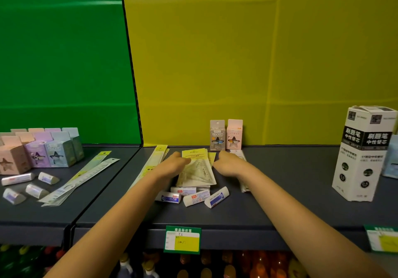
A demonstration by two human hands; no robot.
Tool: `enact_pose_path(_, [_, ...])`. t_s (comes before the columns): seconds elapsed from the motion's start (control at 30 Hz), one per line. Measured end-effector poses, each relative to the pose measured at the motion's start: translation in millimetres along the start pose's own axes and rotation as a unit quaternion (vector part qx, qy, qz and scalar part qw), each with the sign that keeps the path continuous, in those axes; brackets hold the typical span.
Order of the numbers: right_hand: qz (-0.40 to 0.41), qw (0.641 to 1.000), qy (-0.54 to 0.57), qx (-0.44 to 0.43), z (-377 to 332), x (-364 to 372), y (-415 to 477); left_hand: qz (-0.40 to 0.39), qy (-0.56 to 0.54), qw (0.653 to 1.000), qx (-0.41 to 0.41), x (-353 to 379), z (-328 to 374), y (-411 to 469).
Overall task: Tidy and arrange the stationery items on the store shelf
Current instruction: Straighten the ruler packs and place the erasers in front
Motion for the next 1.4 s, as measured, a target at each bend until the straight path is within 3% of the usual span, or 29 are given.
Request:
enact_pose_path(0.2, [-0.033,0.991,0.128,0.036,-1.2,10.1,11.3,-0.009,0.025,1.0,-0.011,9.1,9.7,3.2])
enact_pose_path(0.4, [-0.037,0.976,0.208,0.059,-6.3,13.6,22.4,-0.016,-0.049,0.999,-0.012,18.6,18.9,2.1])
enact_pose_path(0.6, [-0.101,0.886,0.449,0.062,3.0,23.7,8.8,-0.013,-0.156,0.987,-0.042,16.9,2.8,-10.0])
enact_pose_path(0.73, [-0.141,0.858,0.491,0.048,-7.2,37.0,-2.9,-0.048,-0.199,0.978,-0.046,24.7,7.9,-23.1])
enact_pose_path(0.83, [-0.125,0.895,0.426,0.04,-11.5,34.8,-6.3,-0.051,-0.165,0.985,-0.022,18.8,20.7,-30.8])
enact_pose_path(0.97, [-0.024,0.963,0.258,-0.07,-7.6,-3.9,-24.9,-0.013,0.05,0.996,0.074,-12.3,27.5,-46.0])
enact_pose_path(1.03, [0.013,0.967,0.196,-0.16,-6.5,-20.9,-48.8,-0.023,0.12,0.985,0.122,-20.0,30.0,-63.3])
enact_pose_path(1.13, [0.005,0.963,0.073,-0.26,-5.1,-17.9,-83.9,-0.038,0.231,0.959,0.158,-25.6,26.4,-89.0])
enact_pose_path(1.27, [-0.004,0.954,-0.085,-0.287,6.1,4.6,-93.5,-0.064,0.324,0.928,0.173,-16.8,15.4,-104.6])
enact_pose_path(1.4, [0.034,0.947,-0.082,-0.309,7.2,6.0,-98.1,-0.026,0.366,0.912,0.185,-19.1,13.8,-108.0])
Point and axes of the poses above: each hand's wrist, its own y-axis towards the middle knuckle, its own x-axis out of the palm, z = x × y, the point moved 10 cm from there along y, towards the middle knuckle, and after that the axes turned 8 degrees about x, right-handed, at the moved point
